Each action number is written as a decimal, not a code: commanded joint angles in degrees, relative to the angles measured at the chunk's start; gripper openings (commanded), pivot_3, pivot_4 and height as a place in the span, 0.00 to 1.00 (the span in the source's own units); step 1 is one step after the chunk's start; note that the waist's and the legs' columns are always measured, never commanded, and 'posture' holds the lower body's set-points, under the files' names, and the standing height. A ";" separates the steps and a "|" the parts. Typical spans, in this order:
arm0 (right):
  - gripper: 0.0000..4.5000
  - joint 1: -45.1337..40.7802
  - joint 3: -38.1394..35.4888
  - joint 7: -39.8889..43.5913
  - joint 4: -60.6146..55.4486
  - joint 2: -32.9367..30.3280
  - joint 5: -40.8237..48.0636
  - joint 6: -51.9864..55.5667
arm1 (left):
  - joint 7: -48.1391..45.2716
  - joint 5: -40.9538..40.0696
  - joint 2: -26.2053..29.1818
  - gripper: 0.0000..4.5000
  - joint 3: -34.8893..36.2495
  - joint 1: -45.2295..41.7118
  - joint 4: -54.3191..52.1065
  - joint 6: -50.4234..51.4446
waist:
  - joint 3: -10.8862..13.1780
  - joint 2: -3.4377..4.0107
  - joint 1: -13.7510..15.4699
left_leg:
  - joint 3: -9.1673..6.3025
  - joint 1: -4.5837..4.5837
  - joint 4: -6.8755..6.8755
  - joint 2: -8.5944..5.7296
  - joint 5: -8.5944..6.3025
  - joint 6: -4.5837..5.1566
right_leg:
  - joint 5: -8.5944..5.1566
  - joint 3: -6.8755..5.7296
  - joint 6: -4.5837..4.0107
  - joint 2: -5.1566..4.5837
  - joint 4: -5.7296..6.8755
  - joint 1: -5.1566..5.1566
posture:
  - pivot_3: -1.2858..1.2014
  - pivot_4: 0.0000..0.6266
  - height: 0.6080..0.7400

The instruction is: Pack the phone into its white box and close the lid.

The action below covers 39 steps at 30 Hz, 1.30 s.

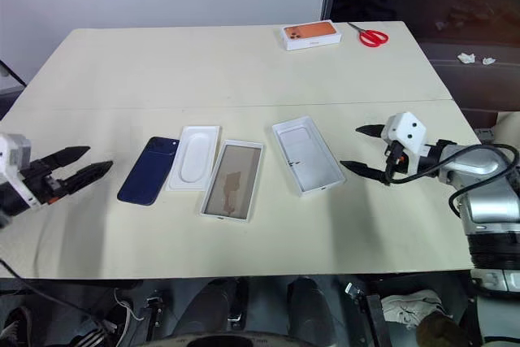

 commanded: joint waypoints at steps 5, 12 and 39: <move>0.99 -3.27 2.15 -2.82 -7.04 3.00 0.69 2.89 | 8.79 -4.17 -3.41 1.00 -4.23 -1.48 -11.87 10.17 | 0.01 0.01 0.00 | 0.01 0.00 -0.01 -0.02 0.00 0.00 | 0.00 0.03 0.00 0.03 0.00 -0.02 | 0.52 0.24 1.00; 0.99 -4.02 4.38 -2.55 -10.34 4.27 1.01 4.54 | 16.63 -8.88 -6.51 1.00 -6.18 -4.09 -15.05 21.04 | 0.00 -0.01 0.02 | 0.00 0.00 0.00 -0.01 0.01 0.00 | 0.00 0.02 0.00 0.04 0.00 -0.01 | 0.52 0.24 1.00; 0.99 -6.44 6.11 -4.20 -11.79 6.92 0.89 5.93 | 34.07 -14.23 -19.40 1.00 -8.85 -12.30 -10.44 40.40 | -0.02 -0.02 0.13 | -0.02 0.02 0.10 -0.03 0.04 -0.06 | 0.00 0.02 0.01 0.12 0.06 0.03 | 0.52 0.24 1.00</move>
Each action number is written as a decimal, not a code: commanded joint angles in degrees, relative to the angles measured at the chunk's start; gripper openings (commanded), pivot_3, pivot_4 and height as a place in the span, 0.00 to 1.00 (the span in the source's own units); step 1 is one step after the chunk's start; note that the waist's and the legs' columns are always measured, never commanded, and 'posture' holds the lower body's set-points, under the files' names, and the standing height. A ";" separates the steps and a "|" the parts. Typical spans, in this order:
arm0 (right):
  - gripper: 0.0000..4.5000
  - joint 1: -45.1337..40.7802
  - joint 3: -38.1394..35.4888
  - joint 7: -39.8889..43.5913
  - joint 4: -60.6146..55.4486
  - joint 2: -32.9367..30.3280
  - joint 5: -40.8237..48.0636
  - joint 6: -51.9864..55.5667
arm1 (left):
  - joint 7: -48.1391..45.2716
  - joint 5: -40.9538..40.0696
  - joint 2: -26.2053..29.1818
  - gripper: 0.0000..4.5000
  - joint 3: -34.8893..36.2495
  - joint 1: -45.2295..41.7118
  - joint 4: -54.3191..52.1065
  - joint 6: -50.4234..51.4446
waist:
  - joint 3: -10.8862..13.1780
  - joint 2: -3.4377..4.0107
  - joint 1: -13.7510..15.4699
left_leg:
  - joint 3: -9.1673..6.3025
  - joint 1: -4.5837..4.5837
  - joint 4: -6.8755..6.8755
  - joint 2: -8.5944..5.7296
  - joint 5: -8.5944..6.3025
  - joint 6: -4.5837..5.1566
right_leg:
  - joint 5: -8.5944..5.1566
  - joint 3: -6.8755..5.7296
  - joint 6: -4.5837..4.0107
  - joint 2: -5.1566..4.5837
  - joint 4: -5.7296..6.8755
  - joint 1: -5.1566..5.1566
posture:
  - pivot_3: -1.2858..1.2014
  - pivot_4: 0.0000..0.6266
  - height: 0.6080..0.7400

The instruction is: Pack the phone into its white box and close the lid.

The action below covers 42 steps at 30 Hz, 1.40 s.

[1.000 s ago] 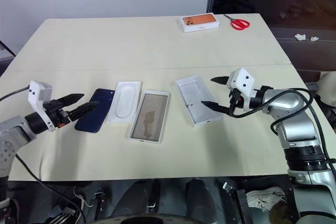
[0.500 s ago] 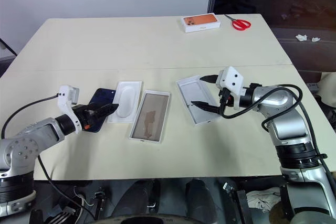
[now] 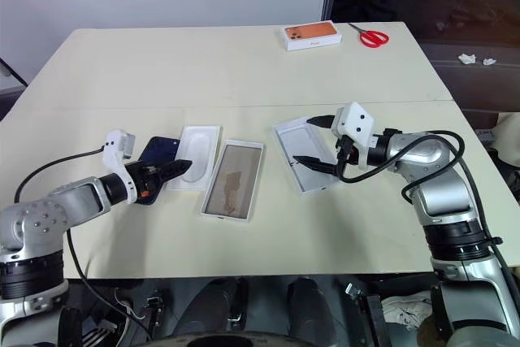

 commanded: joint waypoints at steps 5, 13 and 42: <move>0.99 -0.84 -0.47 -0.78 -2.67 0.30 0.80 -0.14 | 1.75 -2.30 -3.49 1.00 0.72 -1.26 2.69 3.86 | 0.00 0.00 -0.08 | -0.01 0.00 -0.01 0.01 0.01 -0.02 | 0.00 0.00 0.00 0.02 0.01 -0.01 | 0.52 0.24 1.00; 0.99 -0.51 -0.46 -1.00 -2.71 0.11 0.50 -0.49 | 2.81 -4.20 -3.83 1.00 3.86 -1.85 4.76 5.28 | -0.01 -0.01 -0.06 | -0.01 0.01 0.01 0.00 0.01 -0.02 | 0.00 0.00 0.00 0.02 0.02 0.00 | 0.52 0.24 1.00; 1.00 -0.02 0.83 -0.89 -3.70 0.73 0.85 0.24 | 5.99 -11.16 -4.65 0.01 11.20 0.08 6.14 10.52 | 0.00 -0.01 -0.07 | -0.02 0.02 -0.01 0.01 0.05 -0.08 | 0.00 0.01 0.00 0.02 0.02 -0.02 | 0.52 0.24 1.00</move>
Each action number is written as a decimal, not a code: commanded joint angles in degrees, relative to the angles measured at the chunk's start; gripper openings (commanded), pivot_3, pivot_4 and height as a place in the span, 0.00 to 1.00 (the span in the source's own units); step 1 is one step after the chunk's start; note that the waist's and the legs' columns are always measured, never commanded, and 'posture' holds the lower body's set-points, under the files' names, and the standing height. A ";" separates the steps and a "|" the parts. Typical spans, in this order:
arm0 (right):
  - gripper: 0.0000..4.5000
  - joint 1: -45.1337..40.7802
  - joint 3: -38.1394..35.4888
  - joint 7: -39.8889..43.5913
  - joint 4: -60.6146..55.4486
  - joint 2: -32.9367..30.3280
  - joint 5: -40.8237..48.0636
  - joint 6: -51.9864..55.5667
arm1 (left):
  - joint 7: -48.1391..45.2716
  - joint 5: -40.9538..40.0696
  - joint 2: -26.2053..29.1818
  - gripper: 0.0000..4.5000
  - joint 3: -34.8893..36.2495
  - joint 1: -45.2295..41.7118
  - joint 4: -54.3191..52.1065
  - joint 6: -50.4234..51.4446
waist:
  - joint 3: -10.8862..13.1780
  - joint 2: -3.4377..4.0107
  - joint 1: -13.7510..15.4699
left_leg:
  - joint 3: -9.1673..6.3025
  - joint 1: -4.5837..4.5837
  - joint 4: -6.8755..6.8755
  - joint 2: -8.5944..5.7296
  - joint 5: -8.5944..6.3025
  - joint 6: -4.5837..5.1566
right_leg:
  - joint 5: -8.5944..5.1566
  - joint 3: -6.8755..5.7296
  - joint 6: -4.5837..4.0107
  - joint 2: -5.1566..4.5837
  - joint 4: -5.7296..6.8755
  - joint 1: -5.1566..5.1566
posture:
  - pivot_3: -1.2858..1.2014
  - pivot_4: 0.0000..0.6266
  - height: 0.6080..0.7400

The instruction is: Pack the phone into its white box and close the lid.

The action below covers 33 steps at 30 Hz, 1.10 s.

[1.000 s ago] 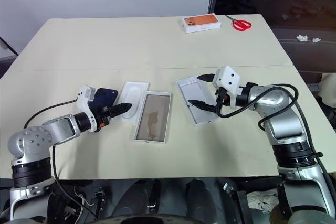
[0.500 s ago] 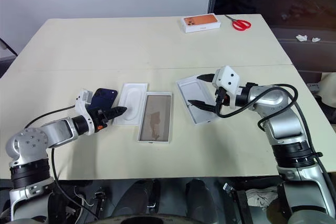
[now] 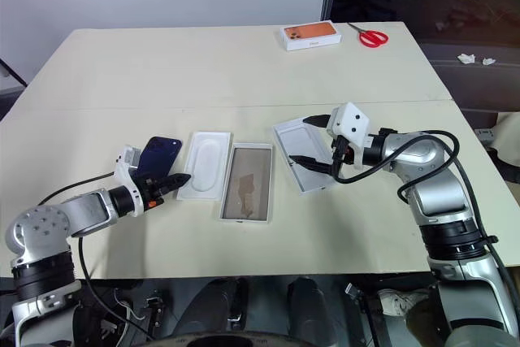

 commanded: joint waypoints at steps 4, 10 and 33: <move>1.00 -0.59 2.08 -0.44 -4.39 1.67 0.85 2.78 | 0.97 -4.33 1.19 0.01 5.07 -1.09 0.83 1.72 | 0.00 -0.01 -0.08 | 0.00 0.00 0.00 0.00 0.00 0.00 | 0.00 0.00 0.00 0.00 0.00 0.00 | 0.52 0.24 1.00; 1.00 -3.81 5.82 -2.65 -2.52 5.12 -2.20 3.26 | 0.81 -4.86 2.43 0.01 4.84 -1.47 1.03 2.48 | 0.00 -0.02 -0.09 | 0.00 0.00 -0.02 0.00 0.08 -0.13 | 0.00 0.02 0.00 0.01 0.02 -0.05 | 0.52 0.24 1.00; 0.35 -23.77 21.33 -2.80 33.81 21.02 -20.38 -5.63 | -2.73 -5.68 4.96 0.00 3.53 -0.72 -2.01 -1.51 | -0.02 -0.12 -0.43 | -0.01 -0.01 -0.07 -0.01 0.21 -0.36 | 0.00 0.01 0.00 0.05 0.03 -0.11 | 0.52 0.24 1.00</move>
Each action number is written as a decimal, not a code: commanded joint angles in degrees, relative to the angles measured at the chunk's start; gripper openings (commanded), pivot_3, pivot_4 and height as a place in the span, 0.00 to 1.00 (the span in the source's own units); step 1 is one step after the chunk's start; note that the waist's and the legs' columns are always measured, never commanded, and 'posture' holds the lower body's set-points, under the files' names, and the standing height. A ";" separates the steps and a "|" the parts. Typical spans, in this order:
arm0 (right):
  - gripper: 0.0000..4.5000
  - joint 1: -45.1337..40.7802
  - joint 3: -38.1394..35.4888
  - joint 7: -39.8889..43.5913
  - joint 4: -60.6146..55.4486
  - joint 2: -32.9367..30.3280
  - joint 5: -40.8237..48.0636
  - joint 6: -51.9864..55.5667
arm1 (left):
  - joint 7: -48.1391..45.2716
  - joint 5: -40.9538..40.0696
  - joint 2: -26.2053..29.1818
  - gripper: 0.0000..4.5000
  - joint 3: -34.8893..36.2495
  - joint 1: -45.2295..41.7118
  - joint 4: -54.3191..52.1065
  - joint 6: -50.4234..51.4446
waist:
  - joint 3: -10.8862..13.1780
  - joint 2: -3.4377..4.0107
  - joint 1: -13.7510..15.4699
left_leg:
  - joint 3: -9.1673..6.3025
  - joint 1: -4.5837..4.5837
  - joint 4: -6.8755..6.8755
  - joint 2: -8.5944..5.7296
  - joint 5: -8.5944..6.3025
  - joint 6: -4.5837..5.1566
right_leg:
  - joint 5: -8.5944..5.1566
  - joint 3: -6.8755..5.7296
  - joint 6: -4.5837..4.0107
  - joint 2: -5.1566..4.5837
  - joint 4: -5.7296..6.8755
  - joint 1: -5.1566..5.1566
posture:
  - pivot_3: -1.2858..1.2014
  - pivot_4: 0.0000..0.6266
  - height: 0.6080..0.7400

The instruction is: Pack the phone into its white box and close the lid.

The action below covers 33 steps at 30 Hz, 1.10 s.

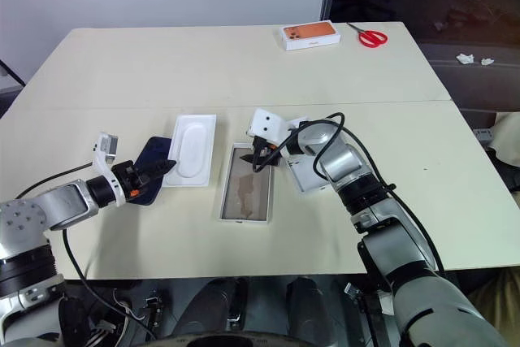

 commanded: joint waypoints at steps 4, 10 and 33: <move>0.01 -4.17 0.46 -1.53 7.72 3.17 -3.71 -2.03 | -0.25 -3.00 0.15 0.00 1.00 1.68 -3.85 -0.73 | -0.01 -0.01 -0.29 | -0.01 0.00 -0.01 0.03 0.03 -0.05 | 0.00 0.01 0.00 0.04 0.03 -0.01 | 0.52 0.24 1.00; 0.01 -5.66 -1.78 4.44 6.58 4.27 -0.02 -3.88 | 0.33 -4.60 0.76 0.00 1.39 2.35 -4.34 -1.04 | 0.00 0.00 -0.18 | -0.01 0.01 -0.02 0.02 0.05 -0.08 | 0.00 0.02 0.00 0.02 0.05 -0.03 | 0.52 0.24 1.00; 0.01 -16.05 -4.64 -14.41 27.72 13.54 -6.51 -11.87 | 2.50 -8.95 1.03 0.00 -0.13 1.55 -3.70 -1.99 | 0.01 -0.01 -0.33 | -0.01 0.01 -0.09 0.03 0.09 -0.17 | 0.00 0.03 -0.01 0.05 0.11 -0.11 | 0.52 0.24 1.00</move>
